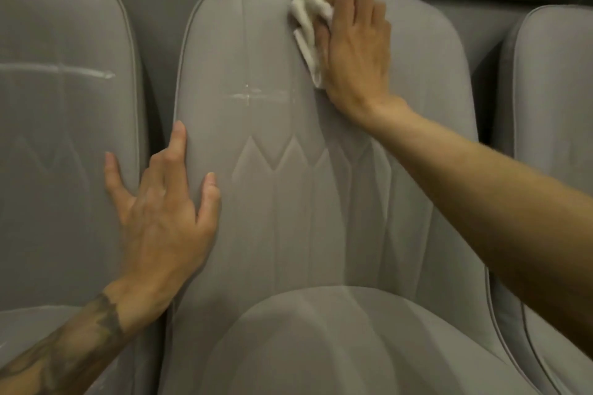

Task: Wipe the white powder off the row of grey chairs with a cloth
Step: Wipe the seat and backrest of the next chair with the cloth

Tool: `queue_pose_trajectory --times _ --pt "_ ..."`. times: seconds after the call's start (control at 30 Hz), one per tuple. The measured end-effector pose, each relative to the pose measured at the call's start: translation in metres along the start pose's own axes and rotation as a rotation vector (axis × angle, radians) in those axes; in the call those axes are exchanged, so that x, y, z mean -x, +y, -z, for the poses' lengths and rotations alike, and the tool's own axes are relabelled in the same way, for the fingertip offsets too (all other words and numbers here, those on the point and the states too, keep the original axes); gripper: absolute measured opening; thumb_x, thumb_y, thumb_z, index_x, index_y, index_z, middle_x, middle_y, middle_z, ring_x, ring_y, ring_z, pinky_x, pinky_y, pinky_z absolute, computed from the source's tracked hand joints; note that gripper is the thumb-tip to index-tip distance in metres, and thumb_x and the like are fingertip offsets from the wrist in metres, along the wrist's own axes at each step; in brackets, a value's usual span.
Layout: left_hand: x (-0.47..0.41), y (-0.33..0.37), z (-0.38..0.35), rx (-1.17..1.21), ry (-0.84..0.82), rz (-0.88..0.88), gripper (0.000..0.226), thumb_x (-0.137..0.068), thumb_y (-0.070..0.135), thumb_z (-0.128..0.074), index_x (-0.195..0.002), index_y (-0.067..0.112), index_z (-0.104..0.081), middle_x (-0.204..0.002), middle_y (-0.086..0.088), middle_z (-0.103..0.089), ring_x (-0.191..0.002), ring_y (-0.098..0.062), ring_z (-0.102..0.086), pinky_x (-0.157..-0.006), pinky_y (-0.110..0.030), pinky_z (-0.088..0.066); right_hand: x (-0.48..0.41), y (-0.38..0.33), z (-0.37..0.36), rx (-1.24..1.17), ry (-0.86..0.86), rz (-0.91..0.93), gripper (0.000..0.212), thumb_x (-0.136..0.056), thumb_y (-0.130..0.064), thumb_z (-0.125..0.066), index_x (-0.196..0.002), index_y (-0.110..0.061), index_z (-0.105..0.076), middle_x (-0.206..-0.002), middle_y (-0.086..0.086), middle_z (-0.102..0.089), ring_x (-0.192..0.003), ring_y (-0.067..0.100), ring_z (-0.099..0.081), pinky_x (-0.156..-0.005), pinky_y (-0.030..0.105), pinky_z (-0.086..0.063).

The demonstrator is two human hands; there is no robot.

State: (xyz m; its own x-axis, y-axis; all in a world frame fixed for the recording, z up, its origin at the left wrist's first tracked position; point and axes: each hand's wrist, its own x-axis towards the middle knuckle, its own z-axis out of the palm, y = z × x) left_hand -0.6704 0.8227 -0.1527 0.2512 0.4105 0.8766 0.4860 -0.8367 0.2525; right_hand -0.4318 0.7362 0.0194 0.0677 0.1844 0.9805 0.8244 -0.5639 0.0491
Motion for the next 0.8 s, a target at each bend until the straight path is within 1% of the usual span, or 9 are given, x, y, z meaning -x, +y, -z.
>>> queue_pose_trajectory --times 0.13,0.2,0.27,0.37,0.43,0.57,0.67,0.73,0.8 --pt "0.000 -0.002 0.000 0.008 -0.020 0.001 0.069 -0.102 0.037 -0.046 -0.162 0.011 -0.025 -0.130 -0.016 -0.061 -0.124 -0.033 -0.056 -0.127 -0.061 -0.002 0.080 -0.007 0.005 -0.111 -0.134 0.358 0.035 -0.101 -0.039 -0.044 -0.118 -0.012 -0.059 -0.114 0.019 -0.057 -0.099 0.036 -0.050 -0.081 0.044 -0.039" --pt "-0.001 -0.001 0.001 0.017 -0.021 -0.001 0.069 -0.102 0.037 -0.045 -0.162 0.011 -0.025 -0.132 -0.015 -0.060 -0.126 -0.033 -0.056 -0.127 -0.062 -0.002 0.077 0.000 0.006 -0.077 -0.179 0.463 0.032 -0.102 -0.039 -0.045 -0.117 -0.013 -0.057 -0.114 0.019 -0.058 -0.098 0.036 -0.052 -0.080 0.043 -0.038" --pt "-0.001 -0.003 -0.001 0.003 -0.016 -0.003 0.070 -0.102 0.037 -0.046 -0.163 0.011 -0.025 -0.137 -0.014 -0.058 -0.128 -0.032 -0.055 -0.126 -0.062 -0.002 0.045 0.001 0.004 -0.065 -0.143 0.412 0.036 -0.101 -0.040 -0.043 -0.118 -0.012 -0.059 -0.115 0.021 -0.057 -0.098 0.039 -0.054 -0.081 0.044 -0.036" --pt "-0.001 -0.003 -0.002 0.002 -0.011 -0.003 0.070 -0.102 0.037 -0.046 -0.163 0.011 -0.025 -0.139 -0.014 -0.057 -0.129 -0.030 -0.054 -0.126 -0.063 -0.003 0.004 -0.003 -0.001 -0.004 -0.041 0.158 0.042 -0.099 -0.041 -0.037 -0.121 -0.012 -0.059 -0.119 0.017 -0.056 -0.102 0.038 -0.053 -0.082 0.041 -0.034" --pt "0.000 -0.002 -0.002 -0.008 0.001 -0.005 0.069 -0.102 0.036 -0.047 -0.163 0.011 -0.025 -0.137 -0.014 -0.058 -0.128 -0.031 -0.054 -0.126 -0.063 -0.004 0.014 -0.009 -0.004 -0.002 -0.005 0.062 0.040 -0.099 -0.038 -0.039 -0.121 -0.012 -0.059 -0.119 0.017 -0.057 -0.102 0.037 -0.053 -0.082 0.040 -0.035" --pt "0.000 -0.002 -0.001 0.018 -0.006 0.001 0.069 -0.102 0.036 -0.047 -0.163 0.012 -0.025 -0.129 -0.014 -0.060 -0.124 -0.032 -0.056 -0.126 -0.063 -0.003 0.086 -0.014 0.002 -0.104 -0.120 0.299 0.039 -0.102 -0.041 -0.040 -0.118 -0.012 -0.060 -0.116 0.020 -0.058 -0.100 0.037 -0.051 -0.083 0.043 -0.037" --pt "-0.001 -0.001 0.000 0.013 -0.021 0.001 0.069 -0.102 0.037 -0.045 -0.163 0.012 -0.023 -0.133 -0.014 -0.059 -0.126 -0.031 -0.055 -0.127 -0.062 -0.002 0.071 0.003 0.004 -0.098 -0.159 0.474 0.034 -0.103 -0.043 -0.044 -0.118 -0.015 -0.055 -0.112 0.018 -0.058 -0.098 0.036 -0.052 -0.080 0.044 -0.042" --pt "-0.001 -0.002 0.000 -0.001 -0.016 -0.002 0.069 -0.102 0.037 -0.045 -0.163 0.011 -0.024 -0.139 -0.013 -0.057 -0.129 -0.030 -0.054 -0.126 -0.063 -0.002 0.030 0.008 -0.001 -0.048 -0.051 0.363 0.037 -0.101 -0.042 -0.046 -0.119 -0.012 -0.059 -0.114 0.019 -0.058 -0.099 0.038 -0.054 -0.081 0.044 -0.043" --pt "-0.001 -0.002 -0.001 0.005 -0.014 0.003 0.069 -0.102 0.037 -0.045 -0.162 0.010 -0.025 -0.135 -0.015 -0.059 -0.128 -0.032 -0.055 -0.127 -0.062 -0.002 -0.007 0.008 -0.002 0.043 0.018 0.135 0.040 -0.099 -0.040 -0.040 -0.121 -0.012 -0.058 -0.120 0.016 -0.056 -0.104 0.037 -0.054 -0.084 0.043 -0.039"
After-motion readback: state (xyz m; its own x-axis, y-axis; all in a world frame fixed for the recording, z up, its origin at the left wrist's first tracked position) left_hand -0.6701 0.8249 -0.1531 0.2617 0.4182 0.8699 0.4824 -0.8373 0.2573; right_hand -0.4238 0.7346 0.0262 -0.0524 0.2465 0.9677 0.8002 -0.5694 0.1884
